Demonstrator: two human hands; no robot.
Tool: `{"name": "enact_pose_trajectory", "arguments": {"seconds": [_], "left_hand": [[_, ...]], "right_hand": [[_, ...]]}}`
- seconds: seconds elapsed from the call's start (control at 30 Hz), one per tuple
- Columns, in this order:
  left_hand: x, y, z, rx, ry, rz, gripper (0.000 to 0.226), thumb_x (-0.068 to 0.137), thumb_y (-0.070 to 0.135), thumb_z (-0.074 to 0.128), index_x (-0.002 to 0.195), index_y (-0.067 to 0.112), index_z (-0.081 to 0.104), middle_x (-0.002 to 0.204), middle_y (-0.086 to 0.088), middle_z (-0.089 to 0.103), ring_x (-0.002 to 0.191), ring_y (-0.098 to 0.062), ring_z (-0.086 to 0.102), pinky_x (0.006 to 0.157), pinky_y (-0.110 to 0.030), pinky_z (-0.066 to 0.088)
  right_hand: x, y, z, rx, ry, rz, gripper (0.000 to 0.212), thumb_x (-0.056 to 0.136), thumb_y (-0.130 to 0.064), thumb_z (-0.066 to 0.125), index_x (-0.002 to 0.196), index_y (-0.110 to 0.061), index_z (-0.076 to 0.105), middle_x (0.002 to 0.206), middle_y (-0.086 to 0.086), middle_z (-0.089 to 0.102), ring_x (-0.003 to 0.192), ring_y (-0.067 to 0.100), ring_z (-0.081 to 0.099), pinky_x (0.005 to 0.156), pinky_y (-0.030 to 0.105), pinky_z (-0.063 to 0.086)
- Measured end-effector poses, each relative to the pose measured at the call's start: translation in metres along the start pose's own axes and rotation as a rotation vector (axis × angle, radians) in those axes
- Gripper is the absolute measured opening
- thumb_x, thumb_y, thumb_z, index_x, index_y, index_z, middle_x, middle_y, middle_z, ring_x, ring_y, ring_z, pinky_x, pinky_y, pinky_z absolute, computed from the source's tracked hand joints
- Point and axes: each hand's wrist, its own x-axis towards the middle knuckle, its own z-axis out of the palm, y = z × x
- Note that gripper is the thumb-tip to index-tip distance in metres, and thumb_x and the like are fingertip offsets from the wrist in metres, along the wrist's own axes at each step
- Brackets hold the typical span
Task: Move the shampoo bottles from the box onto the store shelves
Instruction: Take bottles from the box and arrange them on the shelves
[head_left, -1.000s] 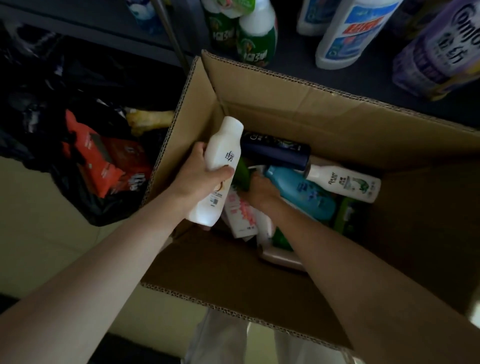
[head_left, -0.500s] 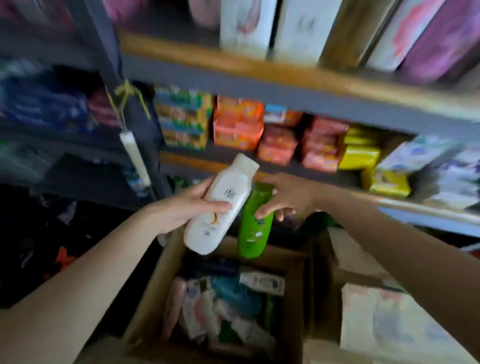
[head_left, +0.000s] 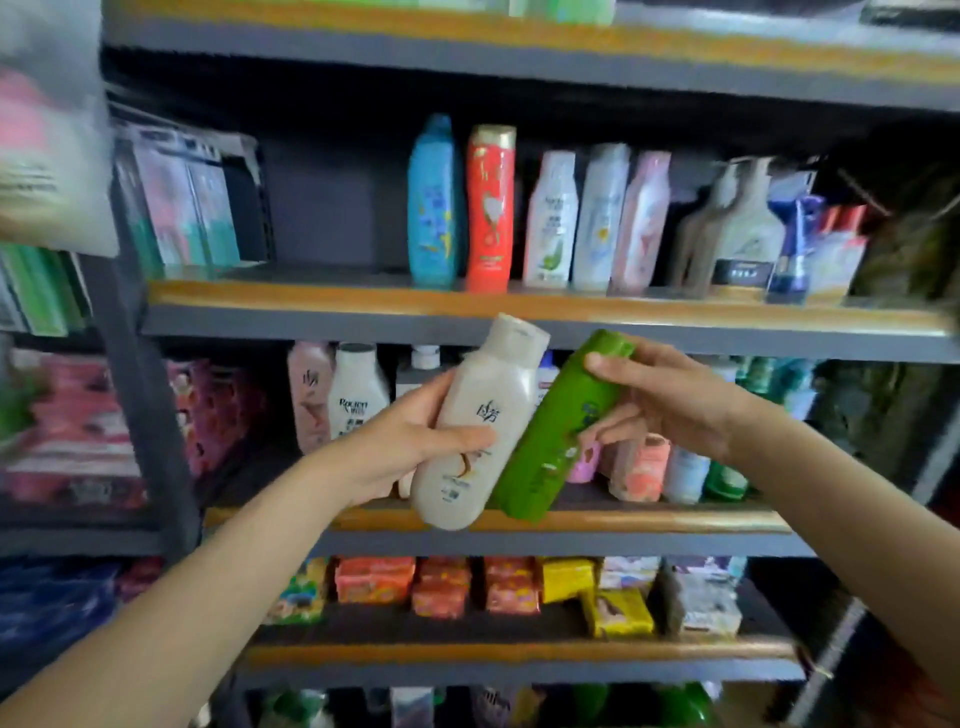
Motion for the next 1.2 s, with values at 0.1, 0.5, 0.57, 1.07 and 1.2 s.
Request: {"name": "enact_pose_trajectory", "arguments": {"seconds": [0.1, 0.5, 0.57, 1.07, 1.2], "left_hand": [[0.009, 0.019, 0.006, 0.08, -0.035, 0.028, 0.058, 0.061, 0.021, 0.077, 0.112, 0.036, 0.052, 0.097, 0.014, 0.072, 0.093, -0.004, 0.066, 0.077, -0.023, 0.054], [0.024, 0.112, -0.06, 0.081, 0.381, 0.357, 0.043, 0.076, 0.01, 0.064, 0.109, 0.034, 0.052, 0.098, 0.012, 0.07, 0.092, -0.003, 0.066, 0.076, -0.028, 0.053], [0.025, 0.12, -0.081, 0.047, 0.447, 0.379, 0.042, 0.079, 0.007, 0.062, 0.111, 0.031, 0.052, 0.104, 0.008, 0.067, 0.097, -0.007, 0.064, 0.085, -0.032, 0.051], [0.044, 0.116, -0.183, -0.092, 0.552, 0.151, 0.038, 0.088, 0.016, 0.059, 0.125, 0.019, 0.053, 0.113, -0.007, 0.066, 0.103, -0.023, 0.063, 0.088, -0.041, 0.05], [0.052, 0.121, -0.2, -0.211, 0.536, 0.109, 0.041, 0.087, 0.015, 0.058, 0.128, 0.011, 0.053, 0.112, -0.011, 0.066, 0.101, -0.024, 0.063, 0.079, -0.037, 0.051]], "right_hand": [[-0.003, -0.014, -0.004, -0.044, 0.001, -0.083, 0.029, 0.071, -0.027, 0.064, 0.098, -0.017, 0.058, 0.085, 0.008, 0.074, 0.061, 0.028, 0.071, 0.051, 0.024, 0.057], [0.068, -0.118, 0.037, -0.13, 0.145, -0.635, 0.015, 0.087, -0.017, 0.064, 0.093, -0.014, 0.05, 0.083, 0.01, 0.069, 0.058, 0.026, 0.069, 0.054, 0.028, 0.057], [0.094, -0.125, 0.055, -0.186, 0.103, -0.641, 0.016, 0.087, -0.016, 0.065, 0.091, -0.016, 0.049, 0.083, 0.009, 0.068, 0.057, 0.026, 0.068, 0.051, 0.028, 0.055], [0.277, -0.12, 0.13, -0.324, 0.055, -0.049, 0.058, 0.078, -0.015, 0.075, 0.126, -0.009, 0.044, 0.115, 0.019, 0.061, 0.054, 0.023, 0.068, 0.053, 0.031, 0.059], [0.281, -0.099, 0.13, -0.114, -0.002, 0.052, 0.042, 0.077, 0.002, 0.072, 0.113, -0.004, 0.051, 0.116, 0.02, 0.06, 0.094, 0.04, 0.066, 0.076, 0.04, 0.058]]}}
